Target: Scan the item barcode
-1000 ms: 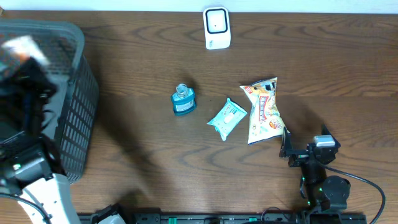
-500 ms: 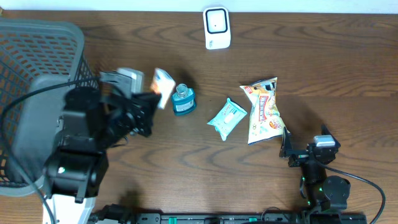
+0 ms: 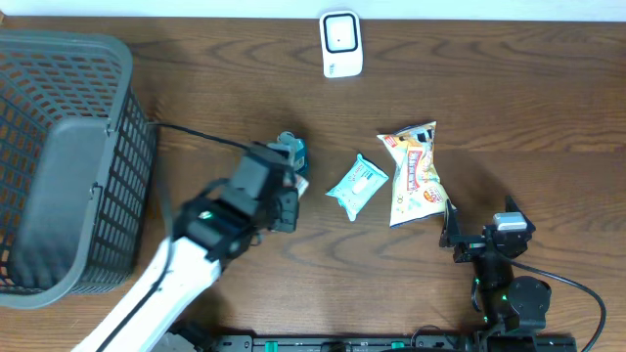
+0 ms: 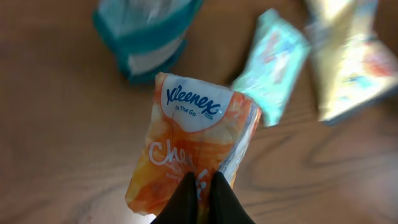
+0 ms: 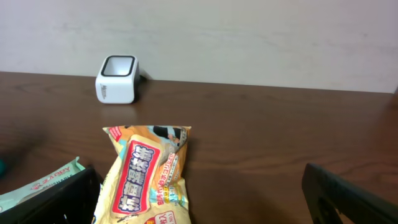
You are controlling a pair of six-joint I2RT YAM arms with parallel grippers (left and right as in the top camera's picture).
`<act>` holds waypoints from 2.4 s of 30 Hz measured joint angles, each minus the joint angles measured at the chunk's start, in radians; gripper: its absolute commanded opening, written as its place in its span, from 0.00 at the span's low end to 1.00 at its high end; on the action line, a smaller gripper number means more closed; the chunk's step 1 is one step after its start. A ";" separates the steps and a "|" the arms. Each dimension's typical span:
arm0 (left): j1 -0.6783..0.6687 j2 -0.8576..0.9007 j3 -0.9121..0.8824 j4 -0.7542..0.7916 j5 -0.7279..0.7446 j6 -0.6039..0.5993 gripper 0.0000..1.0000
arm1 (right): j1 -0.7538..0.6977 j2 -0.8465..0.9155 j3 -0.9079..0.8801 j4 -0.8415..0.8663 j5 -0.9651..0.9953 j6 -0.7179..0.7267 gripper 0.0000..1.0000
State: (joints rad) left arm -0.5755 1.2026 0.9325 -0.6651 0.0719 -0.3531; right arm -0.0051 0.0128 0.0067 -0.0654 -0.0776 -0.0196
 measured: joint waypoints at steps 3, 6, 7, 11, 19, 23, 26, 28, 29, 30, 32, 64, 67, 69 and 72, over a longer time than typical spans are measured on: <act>-0.045 0.091 -0.010 0.038 -0.078 -0.094 0.07 | 0.000 0.000 0.000 0.000 0.000 0.000 0.99; -0.072 0.183 -0.010 0.093 -0.115 -0.172 0.07 | 0.000 0.000 0.000 0.000 0.000 0.000 0.99; -0.078 0.207 -0.010 0.105 -0.122 -0.194 0.07 | 0.000 0.000 0.000 0.000 0.000 0.000 0.99; -0.106 0.319 -0.011 0.187 -0.140 -0.332 0.07 | 0.000 0.000 0.000 0.000 0.000 0.000 0.99; -0.179 0.372 -0.011 0.272 -0.151 -0.475 0.52 | 0.000 0.000 0.000 0.000 0.000 0.000 0.99; -0.222 0.372 -0.011 0.272 -0.154 -0.488 0.59 | 0.000 0.000 0.000 0.000 0.000 0.000 0.99; -0.247 0.372 -0.011 0.273 -0.154 -0.488 0.59 | 0.000 0.000 0.000 0.000 0.000 0.000 0.99; -0.259 0.372 -0.011 0.277 -0.154 -0.481 0.59 | 0.000 0.000 0.000 0.000 0.000 0.000 0.99; -0.265 0.372 -0.011 0.282 -0.154 -0.476 0.59 | 0.000 0.000 0.000 0.000 0.000 0.000 0.99; -0.270 0.372 -0.011 0.285 -0.154 -0.466 0.59 | 0.000 0.000 0.000 0.000 0.000 0.000 0.99; -0.289 0.364 -0.011 0.289 -0.155 -0.435 0.59 | 0.000 0.000 0.000 0.000 0.000 0.000 0.99; -0.050 -0.127 0.086 0.976 -0.735 1.021 1.00 | 0.000 0.000 0.000 0.000 0.000 0.000 0.99; 0.031 -0.127 0.087 1.010 -0.736 1.116 0.99 | 0.000 0.000 0.000 0.000 0.000 0.000 0.99; 0.076 -0.127 0.088 1.000 -0.736 1.161 0.99 | 0.000 0.000 0.000 0.000 0.000 0.000 0.99; 0.137 -0.132 0.092 0.897 -0.717 1.186 0.99 | 0.000 0.000 0.000 0.000 0.000 0.000 0.99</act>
State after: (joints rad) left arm -0.4389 1.0706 1.0248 0.2317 -0.6449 0.8326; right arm -0.0051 0.0128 0.0071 -0.0650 -0.0772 -0.0196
